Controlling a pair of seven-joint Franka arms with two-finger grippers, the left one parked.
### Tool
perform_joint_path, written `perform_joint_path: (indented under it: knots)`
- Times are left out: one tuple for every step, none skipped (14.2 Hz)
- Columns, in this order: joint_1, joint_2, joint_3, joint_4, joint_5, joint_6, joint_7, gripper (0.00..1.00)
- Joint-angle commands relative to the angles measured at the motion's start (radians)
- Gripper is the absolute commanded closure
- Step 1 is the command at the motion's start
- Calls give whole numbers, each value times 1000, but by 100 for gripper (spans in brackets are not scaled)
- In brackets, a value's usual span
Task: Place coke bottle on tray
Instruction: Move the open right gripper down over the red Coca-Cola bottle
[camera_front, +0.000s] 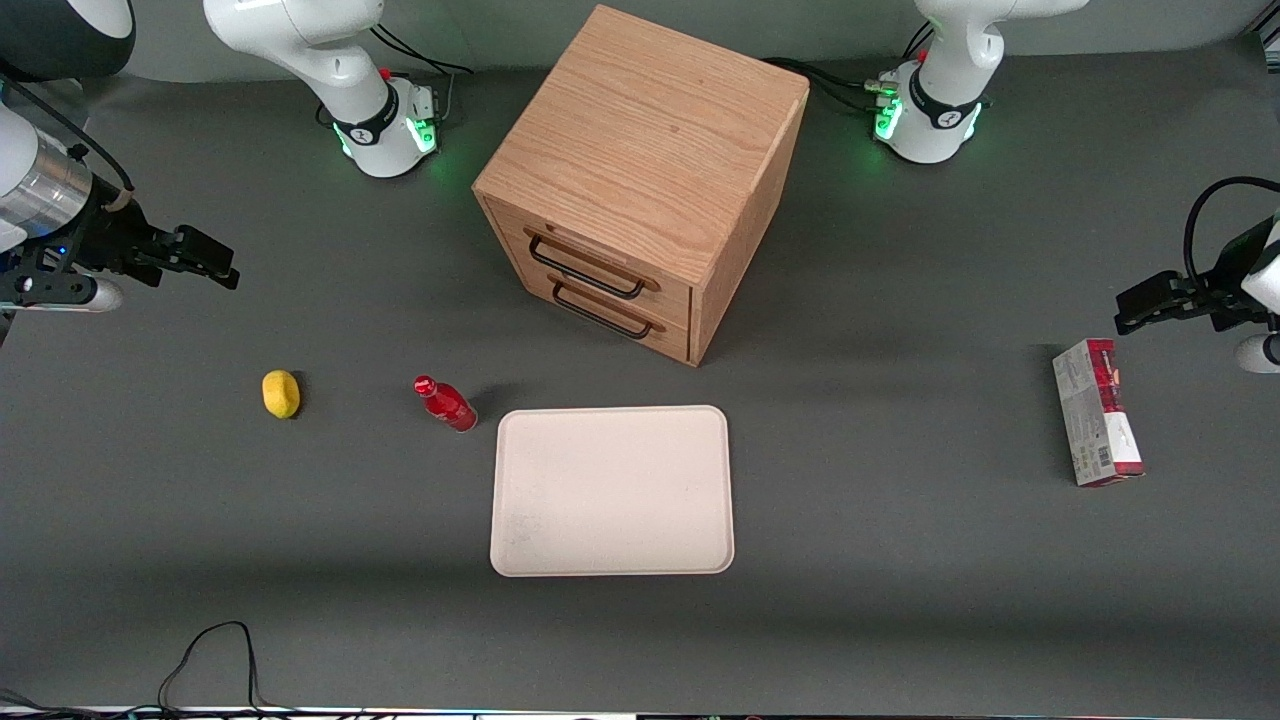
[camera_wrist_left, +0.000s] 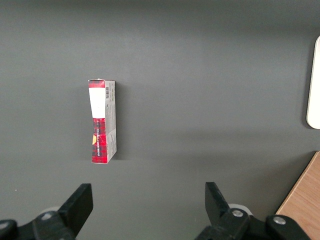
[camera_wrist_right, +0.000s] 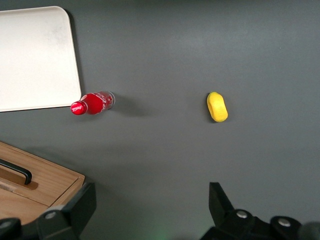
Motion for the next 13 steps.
perform_joint_path:
  knots:
    - [3,17,0,32,11,-36,-9,0]
    - [4,26,4,38,12,-36,0,0]
    - [6,49,10,69,14,-36,10,0]
    - [12,88,32,110,15,-36,10,0]
    - [12,127,70,148,15,-36,19,0]
    - [12,160,110,167,17,-33,46,0]
    - [12,188,141,176,22,-16,84,0]
    - [12,216,158,176,37,19,109,0]
    - [15,240,174,164,49,65,125,0]
    - [15,263,185,144,51,101,138,0]
    - [17,280,196,123,51,143,146,0]
    - [17,293,207,94,51,189,146,0]
    - [18,303,214,56,51,249,148,0]
